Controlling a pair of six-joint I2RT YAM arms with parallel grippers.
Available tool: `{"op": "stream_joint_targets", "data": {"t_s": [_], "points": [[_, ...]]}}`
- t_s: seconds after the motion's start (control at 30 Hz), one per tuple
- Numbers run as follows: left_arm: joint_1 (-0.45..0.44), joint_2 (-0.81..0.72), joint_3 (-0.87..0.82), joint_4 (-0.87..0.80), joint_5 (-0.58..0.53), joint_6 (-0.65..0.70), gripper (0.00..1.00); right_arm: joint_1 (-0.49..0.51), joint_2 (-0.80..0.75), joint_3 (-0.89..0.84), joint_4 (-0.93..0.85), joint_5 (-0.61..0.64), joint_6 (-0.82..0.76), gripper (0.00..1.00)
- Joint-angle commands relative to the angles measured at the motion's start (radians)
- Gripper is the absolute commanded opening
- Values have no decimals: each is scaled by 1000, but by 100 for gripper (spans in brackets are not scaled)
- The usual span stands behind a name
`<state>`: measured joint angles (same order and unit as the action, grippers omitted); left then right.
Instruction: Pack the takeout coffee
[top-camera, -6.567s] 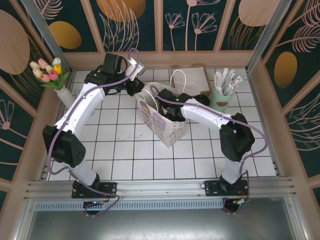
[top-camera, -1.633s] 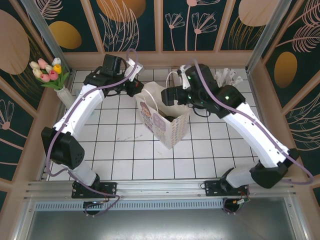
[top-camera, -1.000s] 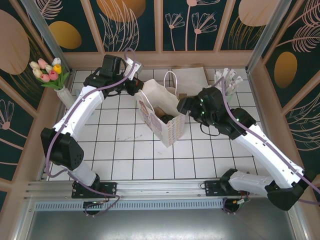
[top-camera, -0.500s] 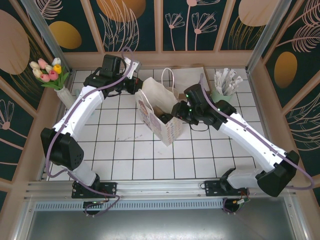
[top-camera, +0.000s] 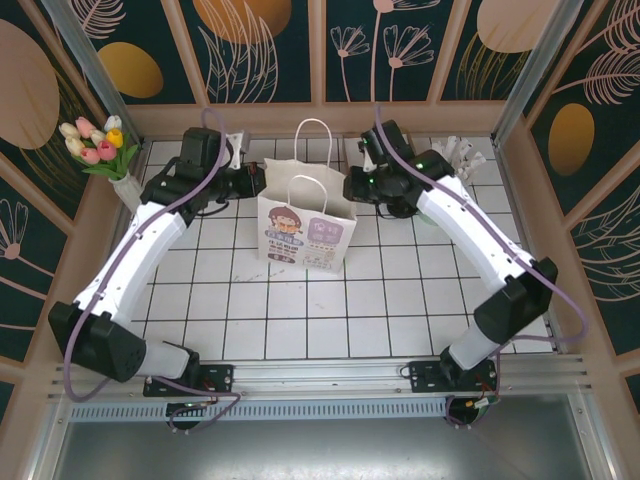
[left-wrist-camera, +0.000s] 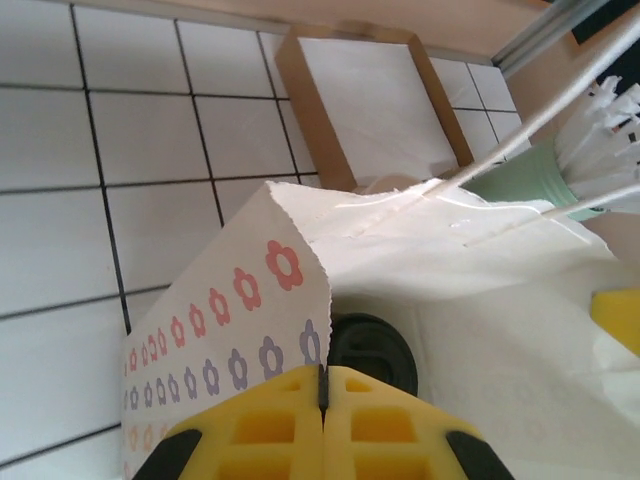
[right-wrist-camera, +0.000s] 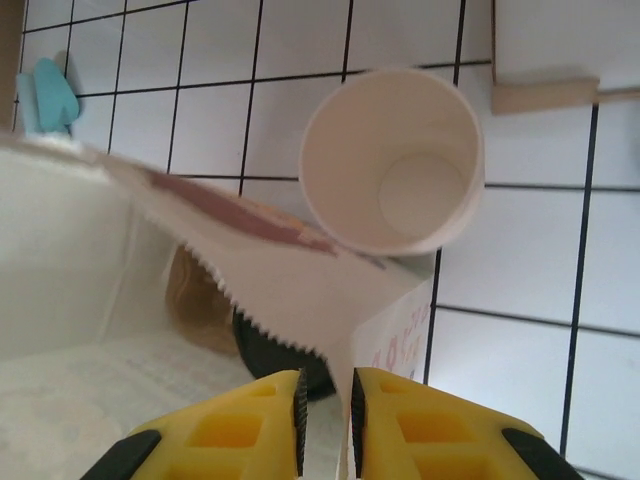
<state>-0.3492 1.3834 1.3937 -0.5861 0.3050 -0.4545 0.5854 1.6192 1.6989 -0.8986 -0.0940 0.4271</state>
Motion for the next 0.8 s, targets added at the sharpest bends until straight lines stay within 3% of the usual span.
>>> {"op": "stream_joint_targets", "data": {"t_s": [0.0, 0.17, 0.53, 0.77], "points": [[1, -62, -89, 117, -22, -191, 0, -27, 45, 70, 13, 43, -102, 22], [-12, -94, -155, 225, 6, -304, 0, -32, 113, 155, 27, 46, -131, 21], [-39, -49, -121, 141, 7, -261, 0, -64, 92, 129, -20, 40, -140, 26], [-40, -49, -109, 74, -33, -216, 0, -66, 36, 95, -43, 67, -123, 39]]}}
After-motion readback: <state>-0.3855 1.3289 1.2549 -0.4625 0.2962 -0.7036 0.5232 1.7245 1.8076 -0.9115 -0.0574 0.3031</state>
